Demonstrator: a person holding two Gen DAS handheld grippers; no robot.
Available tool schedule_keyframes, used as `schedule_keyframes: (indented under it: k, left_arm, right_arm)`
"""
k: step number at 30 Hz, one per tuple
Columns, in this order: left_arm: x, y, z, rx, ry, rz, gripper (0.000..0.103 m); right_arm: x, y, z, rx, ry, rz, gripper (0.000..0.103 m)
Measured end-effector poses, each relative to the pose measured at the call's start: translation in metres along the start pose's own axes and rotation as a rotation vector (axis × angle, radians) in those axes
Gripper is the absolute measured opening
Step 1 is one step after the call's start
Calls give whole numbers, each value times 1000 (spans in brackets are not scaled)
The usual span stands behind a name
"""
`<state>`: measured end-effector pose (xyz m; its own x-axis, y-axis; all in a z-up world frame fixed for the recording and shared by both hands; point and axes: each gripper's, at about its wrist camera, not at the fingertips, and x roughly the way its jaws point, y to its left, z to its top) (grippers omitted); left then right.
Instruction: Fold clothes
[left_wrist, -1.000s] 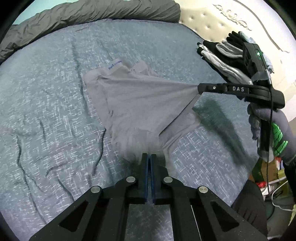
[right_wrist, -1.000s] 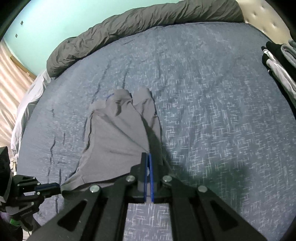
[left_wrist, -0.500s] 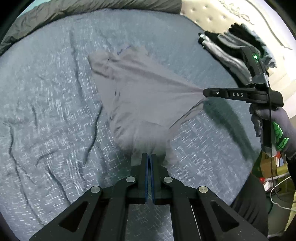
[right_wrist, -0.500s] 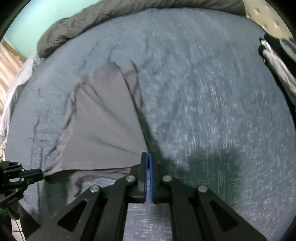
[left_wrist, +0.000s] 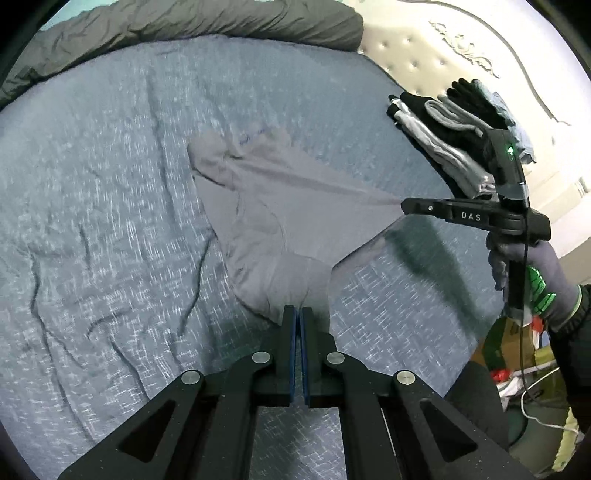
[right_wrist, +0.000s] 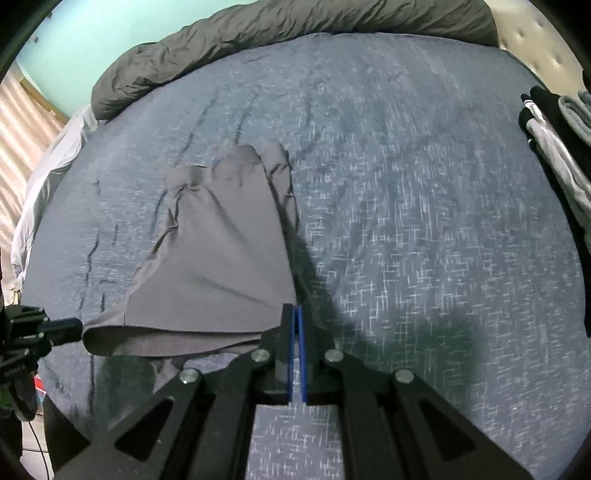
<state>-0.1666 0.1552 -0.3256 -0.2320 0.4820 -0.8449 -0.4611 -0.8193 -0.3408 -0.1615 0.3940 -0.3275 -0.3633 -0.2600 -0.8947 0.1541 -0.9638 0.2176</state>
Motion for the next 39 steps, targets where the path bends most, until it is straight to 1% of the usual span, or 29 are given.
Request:
schedule_keyframes:
  k: [2,6,9,11,13,15,16,17,18,19,20,23,25,26,27,29,32,35,39]
  left_arm:
    - [6,-1,-3,7,20,4,2]
    - [39,1,-14,-4,91,18,2]
    - [36,8,-11,-26,81,21,2]
    - [34,12,-9,-40,73,23,2]
    - [32,17,-8,-55,66,25,4]
    - [30,22,-6,-69,59,27,10]
    - [27,25,-4,-77,51,28,19]
    - [22,31,3,-88,32,30,34]
    - [23,36,12,-100,17,39,41]
    - [24,42,21,-113,1,47,48]
    - [25,48,30,-125,-14,56,48]
    - [27,64,57,-163,-61,82,48]
    - [29,76,75,-189,-92,100,48]
    - [30,81,84,-201,-107,109,48]
    - [33,87,93,-215,-119,117,48]
    - [47,95,104,-239,-117,126,48]
    - [65,103,114,-250,-107,127,48]
    - [79,112,118,-268,-99,120,48]
    - [93,123,118,-295,-89,104,48]
  right_arm:
    - [4,-1,-3,-10,17,-12,1]
    - [29,-8,-17,-1,86,-34,2]
    - [45,-16,-25,39,112,-23,2]
    - [48,-21,-27,64,108,6,2]
    - [46,-22,-26,72,100,38,2]
    - [41,-24,-21,73,89,62,4]
    - [37,-25,-17,72,79,65,8]
    - [31,-25,-11,75,53,76,11]
    - [23,-26,-5,80,16,90,19]
    - [16,-27,1,84,-20,105,23]
    - [11,-27,9,93,-55,125,25]
    - [9,-21,40,109,-127,196,27]
    - [19,-10,57,86,-140,243,32]
    - [27,-2,65,73,-133,251,35]
    - [36,4,74,63,-124,238,35]
    - [56,12,99,58,-112,220,35]
    - [78,11,121,49,-98,215,35]
    - [97,22,133,16,-82,178,35]
    - [119,25,139,-22,-63,159,35]
